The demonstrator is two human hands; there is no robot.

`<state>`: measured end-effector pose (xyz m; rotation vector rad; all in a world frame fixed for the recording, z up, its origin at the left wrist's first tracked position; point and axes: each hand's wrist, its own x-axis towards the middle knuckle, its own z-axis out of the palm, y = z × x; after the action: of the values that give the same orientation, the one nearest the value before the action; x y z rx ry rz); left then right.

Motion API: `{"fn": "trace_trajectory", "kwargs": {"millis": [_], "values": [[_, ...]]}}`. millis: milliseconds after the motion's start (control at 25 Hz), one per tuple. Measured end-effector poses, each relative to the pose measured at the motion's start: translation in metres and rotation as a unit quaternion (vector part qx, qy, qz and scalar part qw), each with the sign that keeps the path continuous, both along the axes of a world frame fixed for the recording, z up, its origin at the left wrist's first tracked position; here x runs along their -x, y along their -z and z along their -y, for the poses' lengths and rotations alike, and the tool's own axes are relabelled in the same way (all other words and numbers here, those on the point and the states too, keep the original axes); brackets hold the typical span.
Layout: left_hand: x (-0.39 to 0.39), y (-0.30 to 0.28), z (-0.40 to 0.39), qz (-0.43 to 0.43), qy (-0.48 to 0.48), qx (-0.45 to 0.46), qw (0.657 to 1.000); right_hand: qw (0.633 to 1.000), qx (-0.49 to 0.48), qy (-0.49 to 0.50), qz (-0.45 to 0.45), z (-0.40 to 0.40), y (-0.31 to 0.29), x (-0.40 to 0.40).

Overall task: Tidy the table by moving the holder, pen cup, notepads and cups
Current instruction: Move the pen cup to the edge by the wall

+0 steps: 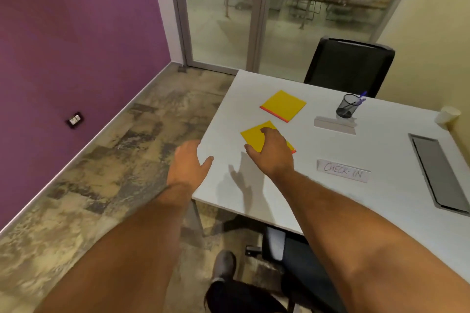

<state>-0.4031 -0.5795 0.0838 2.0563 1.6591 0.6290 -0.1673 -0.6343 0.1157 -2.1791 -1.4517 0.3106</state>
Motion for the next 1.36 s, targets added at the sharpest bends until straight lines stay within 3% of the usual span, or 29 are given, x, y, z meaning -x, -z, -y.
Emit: {"fn": "trace_trajectory", "kwargs": {"millis": [240, 480, 640, 760, 1080, 1360], "values": [[0.015, -0.002, -0.161, -0.036, 0.015, 0.019, 0.999, 0.999, 0.026, 0.033, -0.004, -0.153, 0.011, 0.009], [-0.01, -0.008, -0.283, -0.086, 0.079, 0.057, 0.992, 0.996, 0.079, 0.049, -0.003, -0.24, 0.013, 0.002], [-0.044, 0.0, -0.353, -0.121, 0.121, 0.017, 0.985, 0.993, 0.078, 0.09, -0.007, -0.279, 0.022, -0.021], [-0.077, 0.012, -0.409, -0.115, 0.166, 0.036, 0.979, 0.989, 0.074, 0.124, 0.013, -0.308, 0.031, -0.036], [-0.148, 0.019, -0.564, -0.141, 0.375, 0.002, 0.916, 0.94, 0.096, 0.324, 0.037, -0.4, 0.021, -0.031], [-0.154, 0.006, -0.626, -0.112, 0.499, -0.051, 0.858, 0.906, 0.107, 0.406, 0.052, -0.456, -0.001, -0.005]]}}
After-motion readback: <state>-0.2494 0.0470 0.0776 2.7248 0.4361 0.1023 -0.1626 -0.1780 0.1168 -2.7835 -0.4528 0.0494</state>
